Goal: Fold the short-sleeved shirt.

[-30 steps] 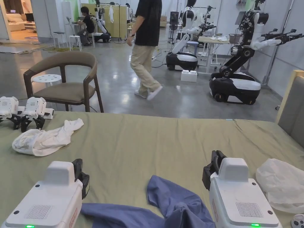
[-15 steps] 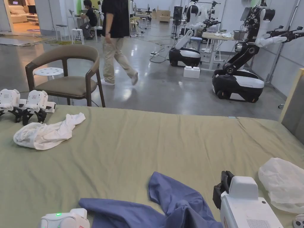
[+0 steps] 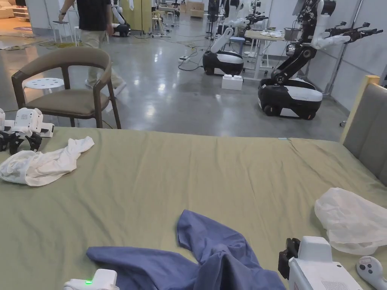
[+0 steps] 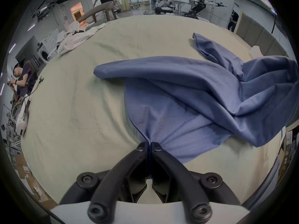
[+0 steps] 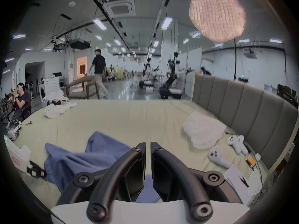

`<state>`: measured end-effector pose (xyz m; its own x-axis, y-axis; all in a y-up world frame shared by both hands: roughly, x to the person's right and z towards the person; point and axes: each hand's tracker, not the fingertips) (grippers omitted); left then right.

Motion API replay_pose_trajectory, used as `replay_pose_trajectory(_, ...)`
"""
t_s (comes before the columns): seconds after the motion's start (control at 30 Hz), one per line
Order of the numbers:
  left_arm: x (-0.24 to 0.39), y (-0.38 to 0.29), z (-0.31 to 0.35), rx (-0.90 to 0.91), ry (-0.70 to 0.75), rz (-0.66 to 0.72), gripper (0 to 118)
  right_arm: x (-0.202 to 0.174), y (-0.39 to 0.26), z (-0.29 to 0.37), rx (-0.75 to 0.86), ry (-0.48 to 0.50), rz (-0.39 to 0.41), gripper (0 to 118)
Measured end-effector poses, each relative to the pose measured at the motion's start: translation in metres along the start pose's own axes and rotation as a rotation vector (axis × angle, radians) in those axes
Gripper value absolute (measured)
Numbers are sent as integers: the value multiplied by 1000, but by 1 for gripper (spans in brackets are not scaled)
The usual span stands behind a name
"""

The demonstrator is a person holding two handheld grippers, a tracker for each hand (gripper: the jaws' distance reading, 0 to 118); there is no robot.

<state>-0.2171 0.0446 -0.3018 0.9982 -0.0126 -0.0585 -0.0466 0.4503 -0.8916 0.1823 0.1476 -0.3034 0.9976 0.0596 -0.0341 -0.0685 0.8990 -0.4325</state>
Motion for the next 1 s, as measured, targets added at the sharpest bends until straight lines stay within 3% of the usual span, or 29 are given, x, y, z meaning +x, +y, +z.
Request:
replay_pose_trajectory(0.13,-20,-5,22,76,-69,83,0,24,-25,-35,-262,47,-4,63)
replay_pose_trajectory(0.17,-23,-8,28,90,-65,82,0,27,-33,-43,-308,40,-7,71)
replay_pose_trajectory(0.2,-25,-10,34,108,-58,82,0,30,-41,-51,-350,24,4,76)
replay_pose_trajectory(0.33,-40,-13,39,137,-75,99,0,32,-71,-78,-475,44,-4,76)
replay_pose_trajectory(0.4,-36,-16,47,144,-73,100,0,29,-84,-90,-551,77,-10,70)
replay_pose_trajectory(0.47,-39,-19,48,149,-74,105,0,26,-95,-96,-592,104,-33,36)
replay_pose_trajectory(0.53,-44,-19,45,149,-74,110,0,22,-97,-93,-572,105,-49,19)
replay_pose_trajectory(0.6,-47,-21,47,155,-72,110,0,18,-95,-89,-553,96,-22,14)
replay_pose_trajectory(0.63,-49,-20,46,160,-72,111,0,18,-92,-86,-542,94,-14,4)
replay_pose_trajectory(0.83,-53,-5,87,293,-56,103,0,22,-43,-54,-396,58,33,4)
replay_pose_trajectory(1.0,-73,25,137,442,-34,92,0,35,23,-17,-241,56,23,4)
